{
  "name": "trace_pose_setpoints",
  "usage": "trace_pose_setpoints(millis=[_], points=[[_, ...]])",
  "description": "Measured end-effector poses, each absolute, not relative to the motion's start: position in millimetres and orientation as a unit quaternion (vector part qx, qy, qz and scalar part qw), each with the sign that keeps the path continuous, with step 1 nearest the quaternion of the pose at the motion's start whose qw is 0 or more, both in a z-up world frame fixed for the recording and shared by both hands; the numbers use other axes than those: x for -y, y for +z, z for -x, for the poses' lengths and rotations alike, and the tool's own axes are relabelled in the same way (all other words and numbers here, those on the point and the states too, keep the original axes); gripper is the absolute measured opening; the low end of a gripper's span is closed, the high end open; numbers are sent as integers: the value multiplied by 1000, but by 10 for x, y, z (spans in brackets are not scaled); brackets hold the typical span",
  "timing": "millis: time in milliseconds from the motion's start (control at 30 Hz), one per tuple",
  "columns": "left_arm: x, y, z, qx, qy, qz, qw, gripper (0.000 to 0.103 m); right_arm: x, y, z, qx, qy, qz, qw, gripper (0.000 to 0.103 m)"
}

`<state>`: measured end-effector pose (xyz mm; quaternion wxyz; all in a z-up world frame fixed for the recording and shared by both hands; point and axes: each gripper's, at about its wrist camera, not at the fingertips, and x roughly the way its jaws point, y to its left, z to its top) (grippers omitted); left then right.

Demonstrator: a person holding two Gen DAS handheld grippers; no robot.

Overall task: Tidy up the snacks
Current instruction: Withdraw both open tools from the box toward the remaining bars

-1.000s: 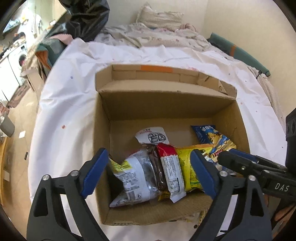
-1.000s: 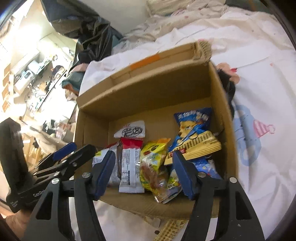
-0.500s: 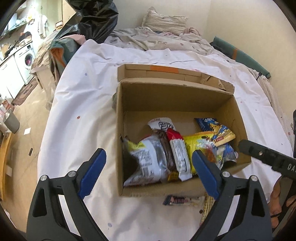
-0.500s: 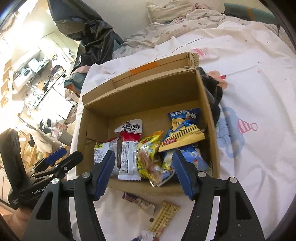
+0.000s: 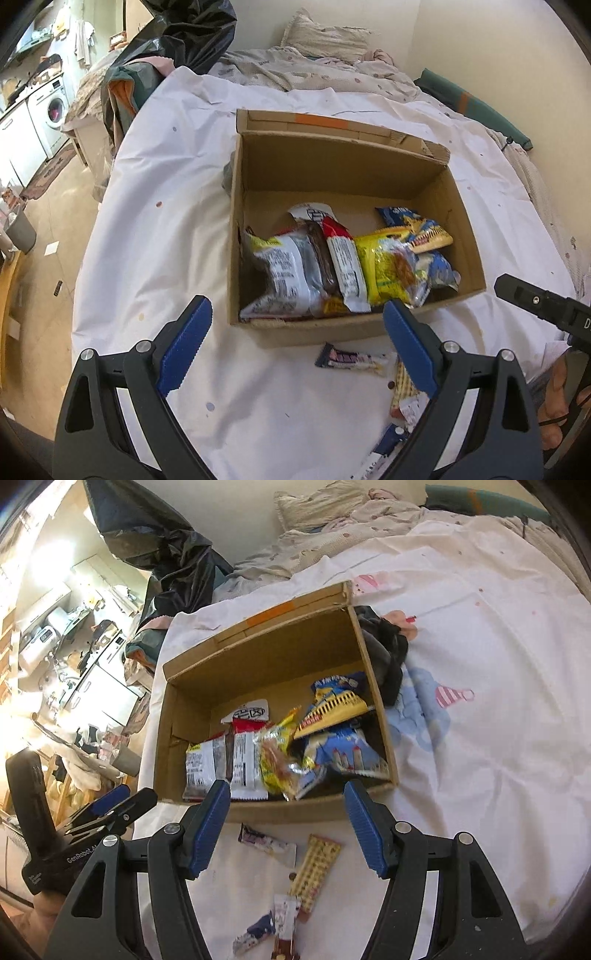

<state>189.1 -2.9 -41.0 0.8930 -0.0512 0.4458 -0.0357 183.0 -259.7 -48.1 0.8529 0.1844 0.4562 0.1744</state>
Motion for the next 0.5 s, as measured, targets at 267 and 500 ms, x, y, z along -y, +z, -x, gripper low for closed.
trace_pose_setpoints(millis=[267,500], points=[[57,-420,-1768,-451,-44,61,889,92,2695,-501,-1603,-463,156,-191,852,68],[77,-499,-1680,-463,-41,64,883,92,2728,-593,-1460,-481,144,-207,839,68]])
